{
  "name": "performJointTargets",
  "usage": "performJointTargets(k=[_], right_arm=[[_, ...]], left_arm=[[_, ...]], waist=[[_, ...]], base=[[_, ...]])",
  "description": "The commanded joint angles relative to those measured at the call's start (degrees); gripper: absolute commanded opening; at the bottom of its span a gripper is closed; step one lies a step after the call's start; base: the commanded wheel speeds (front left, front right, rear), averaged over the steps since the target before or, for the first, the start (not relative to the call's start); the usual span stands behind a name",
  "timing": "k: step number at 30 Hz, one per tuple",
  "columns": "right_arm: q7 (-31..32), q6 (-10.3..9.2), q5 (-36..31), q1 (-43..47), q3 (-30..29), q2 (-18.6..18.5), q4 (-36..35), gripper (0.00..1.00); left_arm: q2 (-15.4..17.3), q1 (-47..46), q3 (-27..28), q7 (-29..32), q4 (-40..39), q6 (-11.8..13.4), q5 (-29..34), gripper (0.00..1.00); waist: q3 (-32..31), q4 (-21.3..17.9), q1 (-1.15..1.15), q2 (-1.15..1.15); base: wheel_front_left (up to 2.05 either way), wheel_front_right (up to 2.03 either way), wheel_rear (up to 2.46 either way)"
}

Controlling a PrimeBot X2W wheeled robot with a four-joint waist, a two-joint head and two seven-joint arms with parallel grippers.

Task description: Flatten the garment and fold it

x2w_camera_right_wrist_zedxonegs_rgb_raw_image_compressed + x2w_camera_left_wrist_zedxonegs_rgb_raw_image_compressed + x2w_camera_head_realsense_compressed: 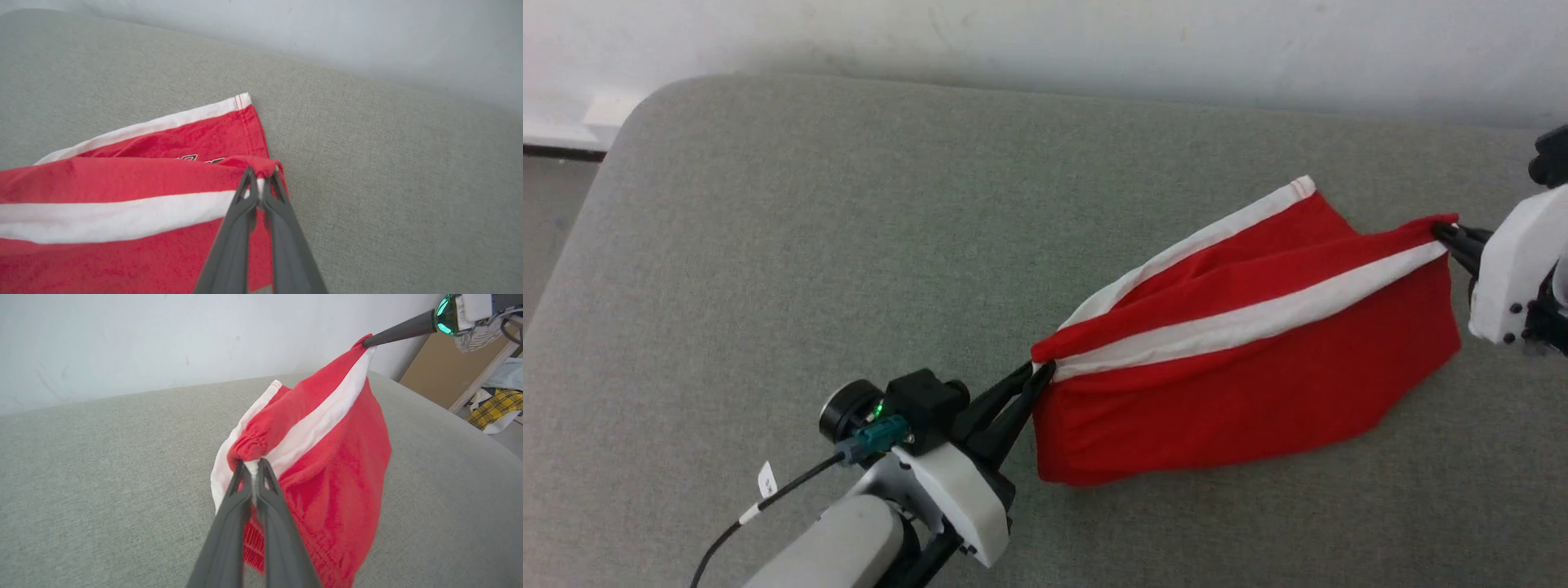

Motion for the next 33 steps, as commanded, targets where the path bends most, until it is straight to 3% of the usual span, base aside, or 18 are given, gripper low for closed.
performJointTargets(k=[1,14,26,27,28,29,33], right_arm=[[-0.34,-0.05,-1.34,-2.53,1.13,-0.09,2.54,0.00],[-8.16,-0.05,-6.57,-16.60,7.48,-1.36,19.09,0.00],[-14.41,-0.05,-7.78,-20.89,12.74,-2.37,28.62,0.00],[-15.15,-0.05,-8.01,-21.04,13.23,-2.43,29.22,0.55],[-15.91,-0.05,-7.95,-21.17,13.47,-2.28,29.91,1.00],[-16.64,-0.05,-7.62,-21.16,13.80,-1.89,30.50,1.00],[-19.16,-0.05,-6.26,-21.02,15.31,-1.03,32.57,1.00]], left_arm=[[-0.75,-1.85,0.17,-0.58,1.32,-0.72,0.72,0.00],[-6.45,-8.58,-1.93,-3.69,10.17,-3.12,1.98,0.00],[-10.23,-11.91,-2.99,-6.03,15.46,-4.02,2.31,0.00],[-10.44,-12.08,-3.05,-6.12,15.95,-4.08,2.28,0.00],[-10.60,-12.23,-3.07,-6.20,16.48,-4.09,2.25,0.88],[-10.75,-12.30,-3.02,-6.27,17.06,-3.97,2.20,1.00],[-10.82,-11.93,-2.48,-6.87,18.44,-3.21,2.13,1.00]], waist=[[4.32,3.52,-0.02,0.00],[9.77,8.08,-0.02,0.00],[11.24,9.78,-0.02,0.00],[11.23,9.72,-0.02,0.00],[11.12,9.62,-0.02,0.00],[10.86,9.48,-0.02,0.00],[8.77,8.60,-0.02,0.00]], base=[[0.00,0.00,0.00],[0.00,0.00,0.00],[0.00,0.00,0.00],[0.00,0.00,0.00],[0.00,0.00,0.00],[0.00,0.00,0.00],[0.00,0.00,0.00]])
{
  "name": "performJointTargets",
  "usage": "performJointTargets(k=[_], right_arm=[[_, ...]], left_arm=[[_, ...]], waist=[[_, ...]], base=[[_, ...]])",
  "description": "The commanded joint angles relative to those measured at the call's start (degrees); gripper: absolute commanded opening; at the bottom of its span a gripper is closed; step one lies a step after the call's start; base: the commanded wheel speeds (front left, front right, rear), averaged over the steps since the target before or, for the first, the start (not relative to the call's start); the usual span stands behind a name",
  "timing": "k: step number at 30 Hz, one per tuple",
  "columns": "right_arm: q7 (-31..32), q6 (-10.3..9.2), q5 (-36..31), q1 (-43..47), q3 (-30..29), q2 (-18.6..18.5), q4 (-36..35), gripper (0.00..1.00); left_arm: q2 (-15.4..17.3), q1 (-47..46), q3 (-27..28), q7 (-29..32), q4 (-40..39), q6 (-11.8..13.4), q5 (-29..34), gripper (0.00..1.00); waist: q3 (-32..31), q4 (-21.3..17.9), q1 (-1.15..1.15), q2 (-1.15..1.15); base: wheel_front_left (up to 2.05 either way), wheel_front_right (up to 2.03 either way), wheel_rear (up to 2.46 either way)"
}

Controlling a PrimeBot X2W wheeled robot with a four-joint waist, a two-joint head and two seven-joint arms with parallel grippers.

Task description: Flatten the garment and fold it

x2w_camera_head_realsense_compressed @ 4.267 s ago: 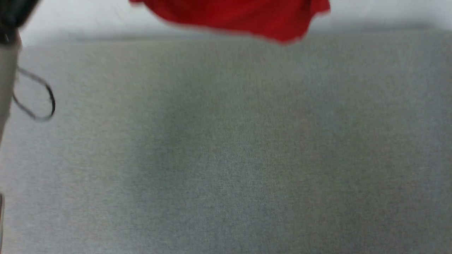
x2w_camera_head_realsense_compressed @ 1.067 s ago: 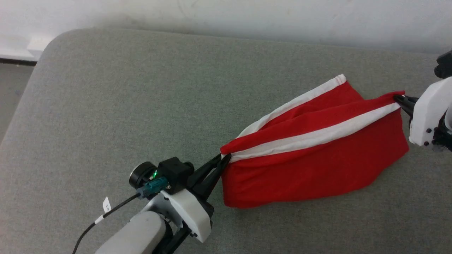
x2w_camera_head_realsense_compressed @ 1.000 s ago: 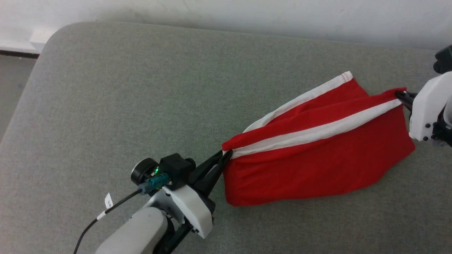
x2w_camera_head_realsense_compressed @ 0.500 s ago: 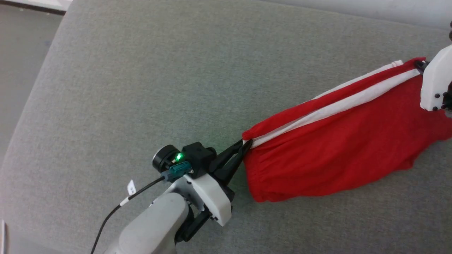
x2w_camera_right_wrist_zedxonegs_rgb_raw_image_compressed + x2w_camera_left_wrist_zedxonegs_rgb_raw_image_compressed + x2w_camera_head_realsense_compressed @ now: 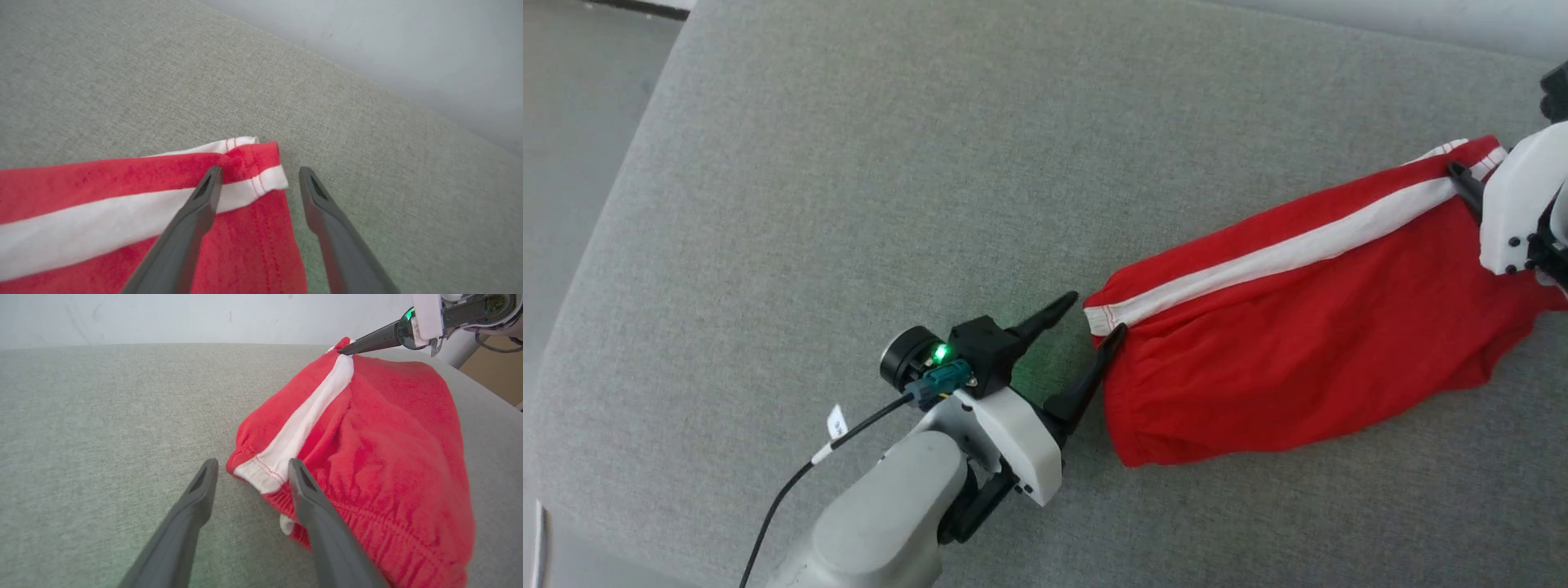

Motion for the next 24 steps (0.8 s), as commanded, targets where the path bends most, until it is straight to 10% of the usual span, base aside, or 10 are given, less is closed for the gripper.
performJointTargets(k=[1,24], right_arm=[[-0.84,-0.06,0.60,-0.58,0.37,0.23,0.62,1.00],[-35.82,-0.06,2.35,20.90,-1.98,1.74,-11.26,1.00]], left_arm=[[-0.04,-0.44,0.33,-0.66,0.29,0.41,0.21,1.00],[2.58,22.75,17.96,-2.20,-15.75,17.21,-0.11,1.00]], waist=[[-1.54,-0.78,0.00,0.00],[-21.93,-8.43,0.00,0.00]], base=[[0.00,0.00,0.00],[0.00,0.00,0.00]])
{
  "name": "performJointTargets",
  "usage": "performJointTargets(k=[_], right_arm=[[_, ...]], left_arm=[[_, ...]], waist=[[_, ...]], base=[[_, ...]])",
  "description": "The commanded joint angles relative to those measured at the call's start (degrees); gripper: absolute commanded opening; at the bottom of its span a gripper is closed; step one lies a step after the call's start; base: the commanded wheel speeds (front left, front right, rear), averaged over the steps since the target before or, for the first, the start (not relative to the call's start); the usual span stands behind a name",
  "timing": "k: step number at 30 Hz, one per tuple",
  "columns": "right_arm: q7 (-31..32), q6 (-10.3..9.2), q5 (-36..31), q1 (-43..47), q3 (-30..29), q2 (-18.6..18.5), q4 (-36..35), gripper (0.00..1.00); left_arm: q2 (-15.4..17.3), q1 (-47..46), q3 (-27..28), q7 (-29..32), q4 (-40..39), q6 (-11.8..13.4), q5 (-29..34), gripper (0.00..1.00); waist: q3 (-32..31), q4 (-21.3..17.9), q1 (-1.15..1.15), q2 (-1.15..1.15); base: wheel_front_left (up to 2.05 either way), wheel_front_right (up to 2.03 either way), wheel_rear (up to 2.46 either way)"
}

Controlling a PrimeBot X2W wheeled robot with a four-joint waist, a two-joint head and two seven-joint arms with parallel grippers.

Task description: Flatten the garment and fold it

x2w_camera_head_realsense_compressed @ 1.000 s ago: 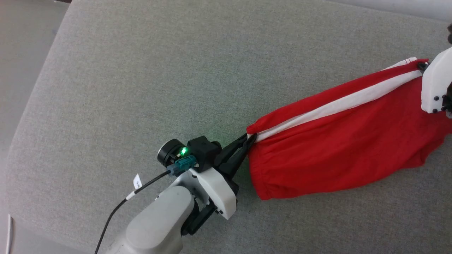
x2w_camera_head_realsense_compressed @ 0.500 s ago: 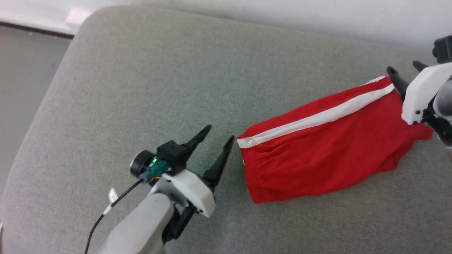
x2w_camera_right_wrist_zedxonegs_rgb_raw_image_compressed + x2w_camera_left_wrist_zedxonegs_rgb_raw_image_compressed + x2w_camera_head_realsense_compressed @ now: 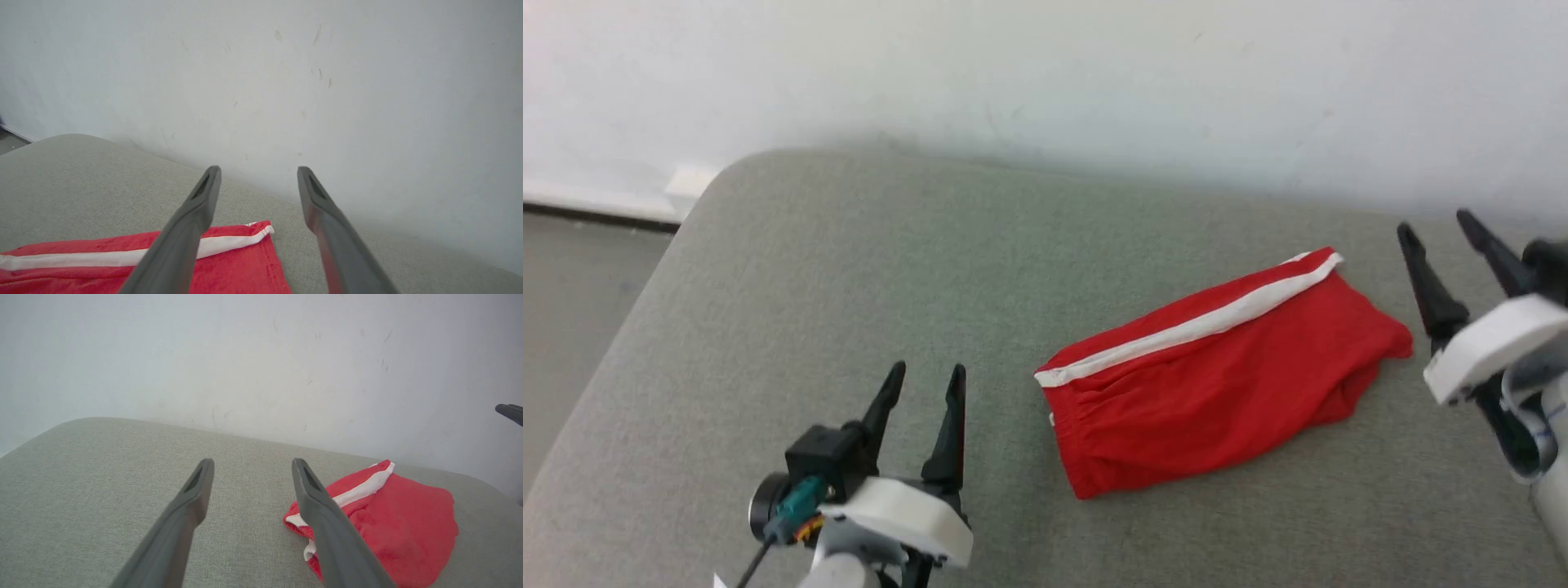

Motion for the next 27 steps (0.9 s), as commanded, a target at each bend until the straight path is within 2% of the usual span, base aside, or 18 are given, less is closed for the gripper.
performJointTargets(k=[1,5,10,17,21,27], right_arm=[[-0.69,-0.05,-1.27,2.91,-1.54,0.83,-1.83,1.00],[-1.29,-0.05,-5.33,11.14,-8.43,4.03,-8.79,1.00],[-1.40,-0.05,-9.84,21.87,-16.49,10.55,-18.83,1.00],[0.02,-0.05,-16.30,32.03,-21.97,17.87,-31.41,1.00],[1.86,-0.05,-17.46,33.99,-22.31,19.64,-34.90,1.00],[3.42,-0.05,-17.36,34.13,-22.61,20.26,-37.12,1.00]], left_arm=[[-0.78,1.84,0.79,-0.26,-0.87,0.66,0.98,1.00],[-2.55,5.75,2.54,-0.26,-1.48,1.24,2.42,1.00],[-3.62,7.91,0.55,0.93,1.91,-0.50,1.97,1.00],[-5.25,6.83,-1.65,5.23,6.50,-2.26,-0.04,1.00],[-6.05,5.54,-1.43,4.97,8.95,-1.95,-0.29,1.00],[-6.14,2.74,-1.42,5.38,13.67,-1.33,0.33,1.00]], waist=[[-3.17,-3.11,0.02,0.00],[-3.70,-4.54,0.02,0.00],[-3.50,-6.34,0.02,0.00],[-1.94,-9.72,0.02,0.00],[-0.66,-11.59,0.02,0.00],[1.61,-13.52,0.02,0.00]], base=[[0.00,0.00,0.00],[0.00,0.00,0.00],[0.00,0.00,0.00],[0.00,0.00,0.00],[0.00,0.00,0.00],[0.00,0.00,0.00]])
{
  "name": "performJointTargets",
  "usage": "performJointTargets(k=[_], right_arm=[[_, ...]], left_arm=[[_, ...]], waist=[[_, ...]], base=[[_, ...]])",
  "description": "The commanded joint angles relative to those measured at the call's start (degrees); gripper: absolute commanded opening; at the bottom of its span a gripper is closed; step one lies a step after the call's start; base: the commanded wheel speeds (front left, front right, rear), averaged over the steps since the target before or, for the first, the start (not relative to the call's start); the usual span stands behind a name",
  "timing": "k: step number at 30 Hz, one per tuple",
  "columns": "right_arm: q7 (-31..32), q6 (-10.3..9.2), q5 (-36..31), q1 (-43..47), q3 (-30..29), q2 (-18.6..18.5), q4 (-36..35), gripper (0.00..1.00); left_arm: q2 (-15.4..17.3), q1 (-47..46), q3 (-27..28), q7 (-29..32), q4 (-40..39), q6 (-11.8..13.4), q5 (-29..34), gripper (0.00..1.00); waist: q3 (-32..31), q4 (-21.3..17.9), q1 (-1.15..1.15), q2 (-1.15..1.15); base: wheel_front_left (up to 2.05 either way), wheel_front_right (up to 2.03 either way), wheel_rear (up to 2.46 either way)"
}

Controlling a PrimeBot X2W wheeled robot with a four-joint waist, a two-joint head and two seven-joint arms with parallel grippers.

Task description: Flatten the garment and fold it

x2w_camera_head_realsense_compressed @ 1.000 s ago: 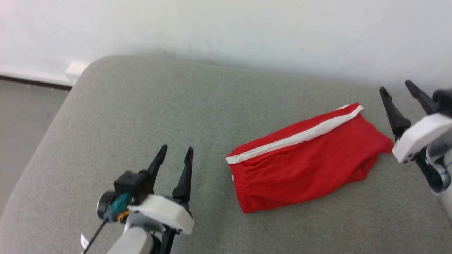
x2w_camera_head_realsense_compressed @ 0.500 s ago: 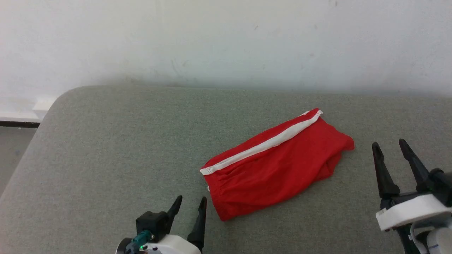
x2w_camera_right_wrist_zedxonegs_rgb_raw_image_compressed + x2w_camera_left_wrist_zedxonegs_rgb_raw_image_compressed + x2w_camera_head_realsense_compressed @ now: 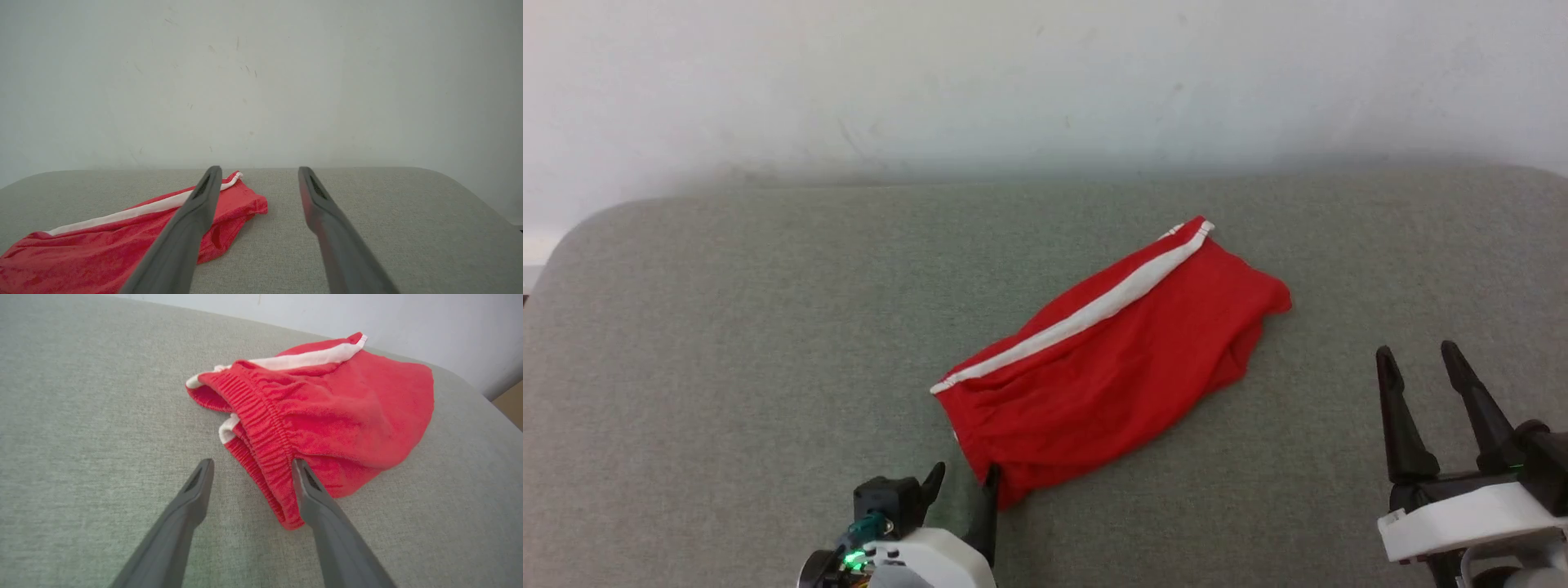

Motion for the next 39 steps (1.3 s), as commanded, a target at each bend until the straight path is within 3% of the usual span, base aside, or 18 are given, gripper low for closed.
performJointTargets(k=[1,5,10,11,12,13,19,24,28,29,35,39], right_arm=[[0.17,-0.05,0.06,0.16,-0.09,0.16,-0.57,1.00],[0.36,-0.05,0.30,-0.38,-0.16,0.29,-1.04,1.00],[0.29,-0.05,0.67,-0.96,-0.42,0.58,-0.89,1.00],[0.26,-0.05,0.75,-1.07,-0.59,0.65,-0.74,1.00],[0.23,-0.05,0.78,-1.20,-0.73,0.69,-0.56,1.00],[0.21,-0.05,0.77,-1.34,-0.87,0.70,-0.37,1.00],[1.11,-0.05,0.38,-2.98,-0.96,-0.16,1.08,1.00],[3.59,-0.05,0.58,-4.91,0.16,-2.07,2.65,1.00],[14.19,-0.05,2.85,-9.52,2.77,-5.27,7.02,1.00],[14.19,-0.05,2.85,-9.52,2.77,-5.27,7.02,1.00],[29.51,-0.05,3.80,-20.32,5.91,-8.83,15.76,1.00],[34.84,-0.05,1.94,-27.58,5.21,-9.32,23.72,1.00]], left_arm=[[-0.11,-1.46,-0.01,0.71,1.38,0.42,0.32,1.00],[0.03,-2.58,-1.17,6.03,4.97,1.02,0.07,1.00],[0.32,-2.99,-4.37,14.67,6.83,-0.55,-0.55,1.00],[0.32,-3.01,-4.77,15.56,6.74,-0.87,-0.68,0.82],[0.45,-3.04,-5.41,16.46,6.69,-1.39,-0.62,0.16],[0.46,-3.06,-5.77,16.96,6.47,-1.93,-0.77,0.00],[0.40,-4.45,-6.20,15.75,4.21,-4.51,-1.30,0.00],[0.43,-5.50,-5.32,11.26,2.64,-4.57,-0.56,0.00],[0.56,-6.21,-4.38,6.13,-0.33,-3.87,0.65,0.00],[0.56,-6.21,-4.38,6.13,-0.33,-3.87,0.65,0.00],[1.10,-5.91,-4.79,3.77,-5.41,-3.48,1.86,0.00],[1.20,-6.01,-6.12,3.98,-8.07,-3.56,2.86,0.00]], waist=[[1.88,-1.52,-0.01,0.00],[3.16,-2.21,-0.01,0.00],[3.91,-2.60,-0.01,0.00],[3.97,-2.59,-0.01,0.00],[4.00,-2.56,-0.01,0.00],[4.05,-2.48,-0.01,0.00],[4.08,-0.88,-0.01,0.00],[3.25,1.16,-0.01,0.00],[3.24,4.47,-0.01,0.00],[3.24,4.47,-0.01,0.00],[5.14,7.61,-0.01,0.00],[6.70,9.68,-0.01,0.00]], base=[[0.00,0.00,0.00],[0.00,0.00,0.00],[0.00,0.00,0.00],[0.00,0.00,0.00],[0.00,0.00,0.00],[0.00,0.00,0.00],[0.00,0.00,0.00],[0.00,0.00,0.00],[0.00,0.00,0.00],[0.00,0.00,0.00],[0.00,0.00,0.00],[0.00,0.00,0.00]])
